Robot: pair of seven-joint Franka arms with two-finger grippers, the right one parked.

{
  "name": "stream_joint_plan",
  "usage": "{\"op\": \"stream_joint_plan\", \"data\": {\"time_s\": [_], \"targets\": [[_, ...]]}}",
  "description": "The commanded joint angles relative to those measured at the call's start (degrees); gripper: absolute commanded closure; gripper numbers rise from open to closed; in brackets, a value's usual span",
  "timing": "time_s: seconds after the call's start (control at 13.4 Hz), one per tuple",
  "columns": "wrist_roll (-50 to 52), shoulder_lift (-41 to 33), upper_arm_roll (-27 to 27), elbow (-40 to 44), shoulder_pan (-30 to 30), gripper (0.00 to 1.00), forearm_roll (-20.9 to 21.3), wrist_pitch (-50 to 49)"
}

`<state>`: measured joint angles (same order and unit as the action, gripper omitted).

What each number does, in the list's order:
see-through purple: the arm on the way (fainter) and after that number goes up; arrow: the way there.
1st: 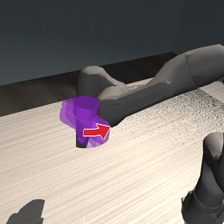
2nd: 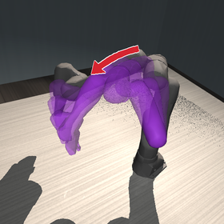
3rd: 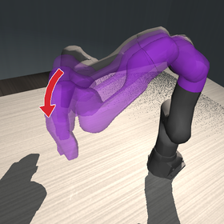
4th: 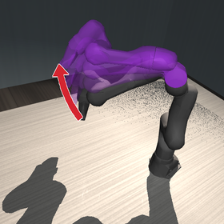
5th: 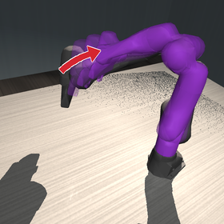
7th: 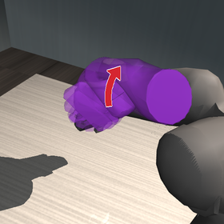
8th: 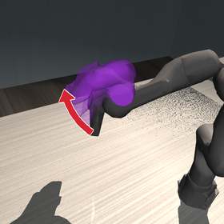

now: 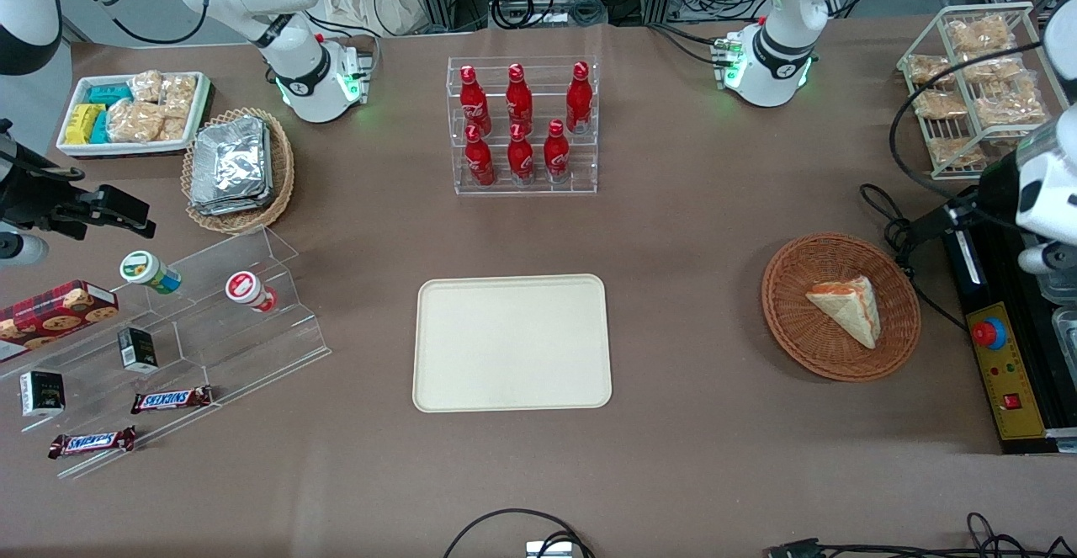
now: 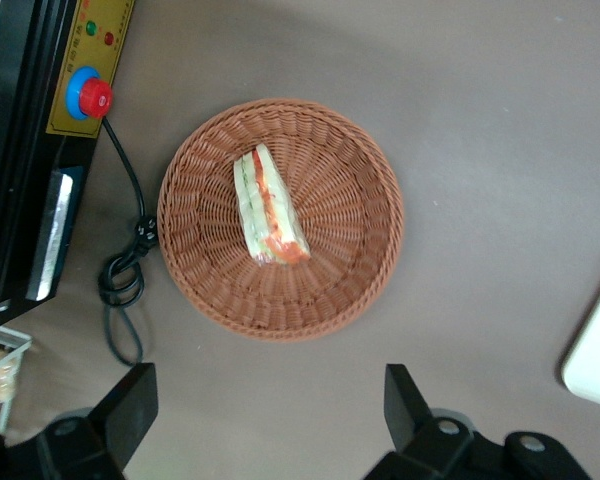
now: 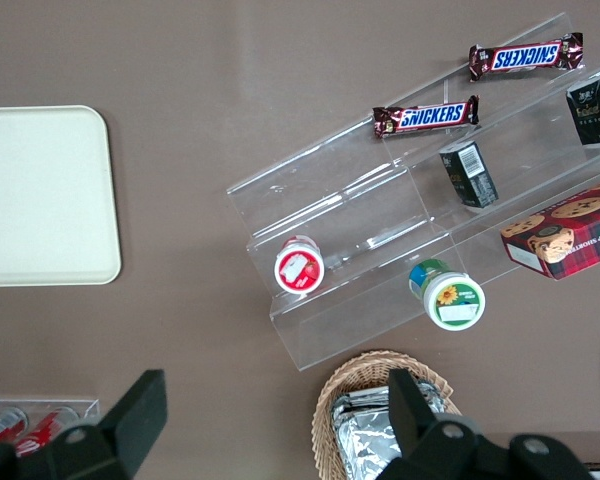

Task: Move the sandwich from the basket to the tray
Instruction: 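Move the left gripper down over the wrapped sandwich in the wicker basket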

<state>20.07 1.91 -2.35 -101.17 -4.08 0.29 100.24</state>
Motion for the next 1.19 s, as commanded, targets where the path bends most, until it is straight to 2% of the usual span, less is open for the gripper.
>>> {"op": "stream_joint_plan", "data": {"time_s": [0.0,0.37,0.89,1.12], "targets": [[2.78,-2.96,0.42,-9.81,-1.54,0.0,0.42,8.98],[9.36,-2.7,0.51,-19.76,-1.63,0.0,1.12,22.35],[17.72,0.81,0.59,-25.92,-1.9,0.0,1.21,34.66],[17.9,2.57,0.51,-28.2,-3.3,0.0,1.21,40.1]]}}
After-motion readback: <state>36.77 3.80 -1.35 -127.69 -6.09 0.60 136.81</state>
